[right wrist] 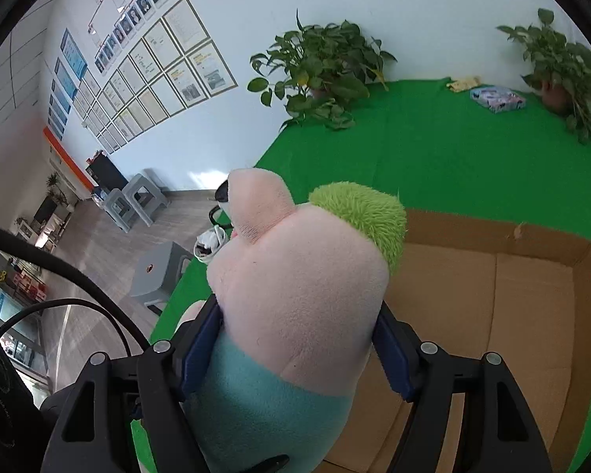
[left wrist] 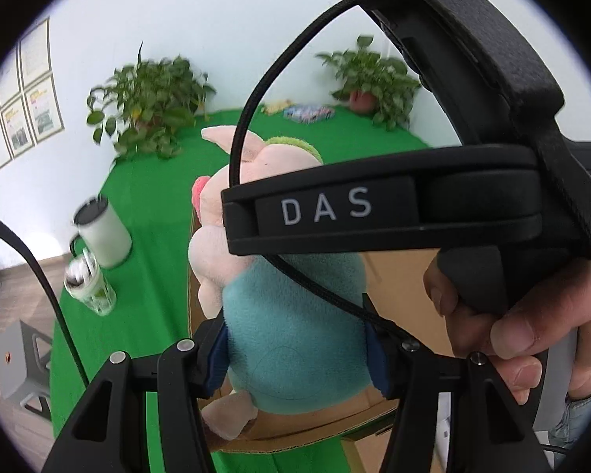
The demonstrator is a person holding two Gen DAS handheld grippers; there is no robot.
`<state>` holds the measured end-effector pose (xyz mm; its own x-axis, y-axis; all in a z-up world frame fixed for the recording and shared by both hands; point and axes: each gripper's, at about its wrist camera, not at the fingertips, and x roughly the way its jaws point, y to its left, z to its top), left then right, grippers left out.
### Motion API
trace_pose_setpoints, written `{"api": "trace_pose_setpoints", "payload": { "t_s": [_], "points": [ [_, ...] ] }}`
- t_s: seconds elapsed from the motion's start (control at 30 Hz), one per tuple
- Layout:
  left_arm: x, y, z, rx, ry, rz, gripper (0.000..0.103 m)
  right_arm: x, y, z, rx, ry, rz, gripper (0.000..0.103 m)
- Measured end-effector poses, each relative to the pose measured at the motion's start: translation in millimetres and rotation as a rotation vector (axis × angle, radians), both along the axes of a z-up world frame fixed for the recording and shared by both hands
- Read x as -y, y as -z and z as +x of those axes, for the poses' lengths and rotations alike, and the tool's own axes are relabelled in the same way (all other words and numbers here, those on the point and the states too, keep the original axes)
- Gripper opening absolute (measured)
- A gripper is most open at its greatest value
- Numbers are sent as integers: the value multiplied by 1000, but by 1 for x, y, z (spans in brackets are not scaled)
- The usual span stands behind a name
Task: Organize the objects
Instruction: 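Lower the plush pig into the open box and open the right gripper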
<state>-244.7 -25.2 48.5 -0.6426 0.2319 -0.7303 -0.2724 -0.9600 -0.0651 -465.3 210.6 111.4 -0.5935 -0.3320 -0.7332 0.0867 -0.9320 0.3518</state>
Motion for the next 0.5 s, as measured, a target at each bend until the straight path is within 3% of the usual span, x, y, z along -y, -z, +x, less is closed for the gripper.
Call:
{"api": "trace_pose_setpoints", "payload": {
  "t_s": [0.23, 0.37, 0.5],
  "points": [
    [0, 56, -2, 155, -36, -23, 56, 7, 144, -11, 156, -30, -67, 69],
    [3, 74, -1, 178, -63, -36, 56, 11, 186, -20, 194, -53, -94, 69],
    [11, 85, 0, 190, -100, -16, 56, 23, 205, -28, 209, -86, -89, 69]
  ]
}}
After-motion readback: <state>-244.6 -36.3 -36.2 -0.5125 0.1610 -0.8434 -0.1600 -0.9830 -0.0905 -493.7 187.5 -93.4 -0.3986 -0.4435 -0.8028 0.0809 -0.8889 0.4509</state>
